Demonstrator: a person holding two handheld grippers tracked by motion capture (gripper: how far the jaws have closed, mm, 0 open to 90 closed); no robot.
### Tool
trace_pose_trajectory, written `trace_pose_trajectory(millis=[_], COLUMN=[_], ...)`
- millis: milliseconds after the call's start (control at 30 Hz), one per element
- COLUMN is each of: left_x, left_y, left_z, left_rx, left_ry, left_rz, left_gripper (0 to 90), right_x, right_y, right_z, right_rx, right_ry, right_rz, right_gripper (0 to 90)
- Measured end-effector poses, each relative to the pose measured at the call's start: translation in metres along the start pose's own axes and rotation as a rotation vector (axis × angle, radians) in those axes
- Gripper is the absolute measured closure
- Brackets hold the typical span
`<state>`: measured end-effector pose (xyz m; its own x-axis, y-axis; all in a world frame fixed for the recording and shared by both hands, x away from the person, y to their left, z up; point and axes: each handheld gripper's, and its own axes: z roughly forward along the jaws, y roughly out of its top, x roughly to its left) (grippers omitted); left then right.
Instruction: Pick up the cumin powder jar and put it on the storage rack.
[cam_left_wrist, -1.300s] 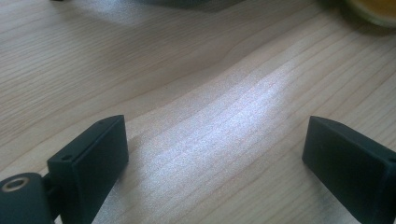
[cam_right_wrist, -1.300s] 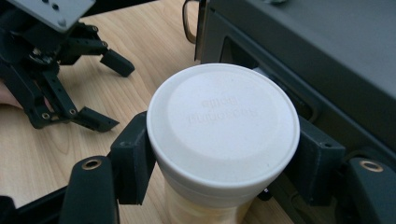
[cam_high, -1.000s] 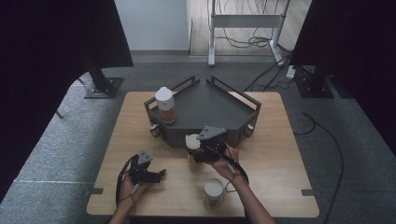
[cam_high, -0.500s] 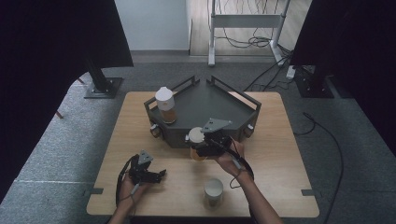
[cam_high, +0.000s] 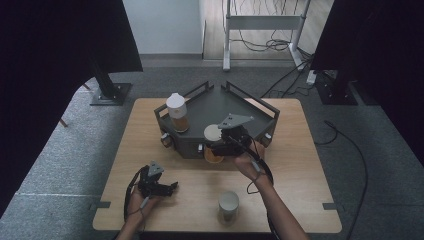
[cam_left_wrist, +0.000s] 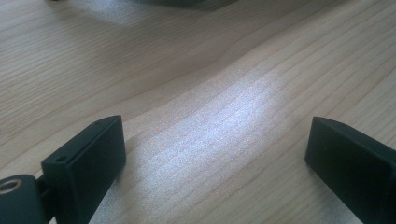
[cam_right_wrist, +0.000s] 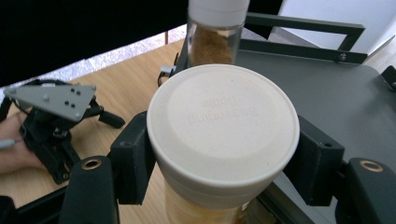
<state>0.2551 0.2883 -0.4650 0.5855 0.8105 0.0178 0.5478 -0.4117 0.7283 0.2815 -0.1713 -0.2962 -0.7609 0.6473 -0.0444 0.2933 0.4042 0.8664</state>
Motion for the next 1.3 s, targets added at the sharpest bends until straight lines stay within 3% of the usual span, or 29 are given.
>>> trace_pose_trajectory(millis=[867, 1300], left_x=[0.0, 0.0], left_y=[0.0, 0.0], left_z=[0.0, 0.0], left_rx=[0.001, 0.0], left_ry=[-0.004, -0.006], left_rz=[0.002, 0.003], left_gripper=[4.7, 4.7], right_x=[-0.007, -0.018], right_y=[0.025, 0.039], right_z=[-0.013, -0.003], right_rx=[-0.059, -0.061], right_ry=[-0.061, -0.141], right_rz=[0.026, 0.049], right_gripper=[33.0, 33.0])
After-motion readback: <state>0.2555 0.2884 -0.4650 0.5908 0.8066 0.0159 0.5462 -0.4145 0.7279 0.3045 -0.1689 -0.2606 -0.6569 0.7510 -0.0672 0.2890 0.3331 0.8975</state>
